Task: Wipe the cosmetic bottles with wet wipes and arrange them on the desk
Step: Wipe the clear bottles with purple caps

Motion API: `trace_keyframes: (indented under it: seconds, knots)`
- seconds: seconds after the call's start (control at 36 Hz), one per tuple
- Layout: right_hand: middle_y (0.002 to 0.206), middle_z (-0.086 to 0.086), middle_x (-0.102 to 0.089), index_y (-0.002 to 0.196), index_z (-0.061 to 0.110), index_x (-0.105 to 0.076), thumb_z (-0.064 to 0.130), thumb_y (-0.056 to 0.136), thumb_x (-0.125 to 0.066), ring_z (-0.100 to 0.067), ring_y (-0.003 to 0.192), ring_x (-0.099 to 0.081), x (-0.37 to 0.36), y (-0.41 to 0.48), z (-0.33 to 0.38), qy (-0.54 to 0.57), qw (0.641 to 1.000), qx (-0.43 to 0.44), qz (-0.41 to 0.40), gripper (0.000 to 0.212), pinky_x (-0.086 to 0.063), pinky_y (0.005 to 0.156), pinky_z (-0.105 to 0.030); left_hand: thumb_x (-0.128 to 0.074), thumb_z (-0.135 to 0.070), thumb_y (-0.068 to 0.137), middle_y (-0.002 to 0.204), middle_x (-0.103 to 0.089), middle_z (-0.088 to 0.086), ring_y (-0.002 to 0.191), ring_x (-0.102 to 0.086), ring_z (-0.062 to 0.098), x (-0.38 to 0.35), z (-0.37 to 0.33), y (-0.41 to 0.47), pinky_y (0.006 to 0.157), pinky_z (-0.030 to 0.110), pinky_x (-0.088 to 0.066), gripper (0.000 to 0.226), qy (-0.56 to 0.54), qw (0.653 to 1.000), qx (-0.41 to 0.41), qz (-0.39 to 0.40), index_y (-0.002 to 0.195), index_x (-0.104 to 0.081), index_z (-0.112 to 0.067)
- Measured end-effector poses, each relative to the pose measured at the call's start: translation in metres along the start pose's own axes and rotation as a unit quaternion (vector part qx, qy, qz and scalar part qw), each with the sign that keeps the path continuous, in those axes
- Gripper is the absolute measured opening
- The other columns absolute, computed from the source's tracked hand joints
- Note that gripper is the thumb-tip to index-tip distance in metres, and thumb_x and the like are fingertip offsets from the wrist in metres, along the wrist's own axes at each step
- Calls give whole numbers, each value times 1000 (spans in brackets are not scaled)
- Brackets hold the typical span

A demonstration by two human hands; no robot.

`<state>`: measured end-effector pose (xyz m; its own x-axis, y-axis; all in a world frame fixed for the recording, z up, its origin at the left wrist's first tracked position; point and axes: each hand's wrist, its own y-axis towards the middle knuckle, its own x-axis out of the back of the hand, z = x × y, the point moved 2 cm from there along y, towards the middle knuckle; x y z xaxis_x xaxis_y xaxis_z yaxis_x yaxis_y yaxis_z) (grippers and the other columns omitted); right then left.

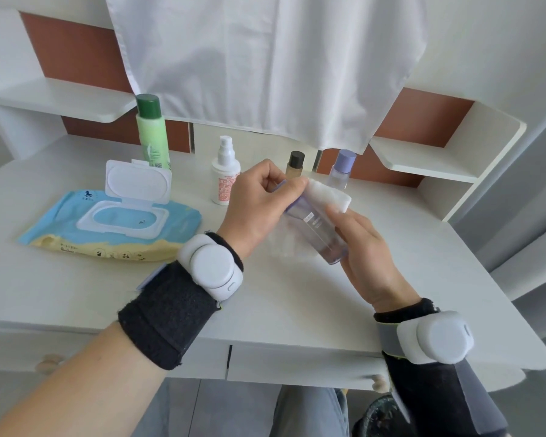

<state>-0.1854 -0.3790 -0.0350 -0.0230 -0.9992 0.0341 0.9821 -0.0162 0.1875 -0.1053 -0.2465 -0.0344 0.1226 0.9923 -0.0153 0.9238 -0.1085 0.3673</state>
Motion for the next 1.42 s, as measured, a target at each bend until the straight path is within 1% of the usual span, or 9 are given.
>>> trace_keyframes:
  seconds: [0.14, 0.25, 0.42, 0.56, 0.67, 0.75, 0.89, 1.17, 1.42]
  knots:
    - [64, 15, -63, 101, 26, -69, 27, 101, -39, 0, 57, -51, 0, -1, 2, -32, 999, 22, -12, 31, -38, 60, -16, -67, -32, 76, 47, -37, -14, 44, -32, 6, 2, 0, 0, 47, 22, -28, 33, -3, 1000, 9, -25, 59, -42, -20]
    - [80, 12, -70, 103, 22, -71, 26, 99, -42, -3, 70, -57, 1, -1, 1, -5, 1000, 19, -21, 29, -44, 66, -15, -67, -28, 77, 50, -34, -9, 45, -29, 10, 5, 0, 3, 44, 22, -25, 35, -53, 996, 48, -53, 58, -39, -19]
    - [97, 4, -73, 84, 23, -81, 27, 87, -45, -15, 94, -62, 5, 2, 0, 33, 998, 26, -47, 36, -49, 85, -28, -62, -13, 85, 48, -30, -9, 39, -23, 10, 11, 0, 4, 40, 18, -22, 40, -129, 981, 99, -102, 56, -36, -17]
    - [65, 9, -61, 54, 17, -70, 30, 69, -57, -15, 76, -50, 12, -1, 5, 64, 981, 8, -181, 24, -36, 74, -28, -61, -13, 84, 54, -31, -4, 43, -23, 12, 17, -1, 5, 42, 19, -22, 37, -145, 975, 87, -143, 56, -37, -17]
    - [51, 10, -51, 44, 22, -57, 18, 87, -48, -8, 50, -48, 19, -3, 8, 59, 963, 10, -264, 44, -35, 55, -25, -64, -15, 81, 53, -38, -7, 48, -31, 10, 20, -2, 7, 47, 21, -28, 35, -139, 972, 48, -181, 52, -48, -25]
    - [53, 11, -57, 56, 20, -57, 14, 91, -45, -6, 48, -52, 21, -4, 11, 54, 956, -7, -290, 37, -35, 42, -14, -66, -16, 85, 61, -39, -2, 50, -39, 6, 20, -2, 7, 50, 15, -35, 32, -138, 972, 23, -188, 57, -53, -22]
    - [59, 12, -66, 78, 21, -65, 23, 98, -41, -5, 53, -60, 25, -1, 8, 44, 951, -54, -300, 31, -41, 45, -13, -64, -20, 89, 67, -41, 6, 52, -43, 5, 20, -1, 8, 50, 11, -38, 31, -137, 972, 18, -189, 61, -52, -16]
    - [62, 14, -65, 74, 25, -66, 29, 99, -46, -9, 65, -59, 22, 1, 2, 58, 954, -85, -280, 32, -41, 66, -28, -63, -23, 90, 63, -37, 7, 49, -31, 13, 21, -1, 7, 44, 20, -28, 33, -138, 976, 48, -161, 60, -51, -14]
    - [60, 14, -67, 81, 24, -65, 29, 100, -45, -10, 64, -62, 26, 4, -1, 69, 953, -101, -279, 28, -43, 67, -29, -59, -18, 89, 52, -41, -5, 43, -27, 11, 20, 2, 7, 44, 21, -22, 31, -136, 974, 112, -141, 61, -48, -11]
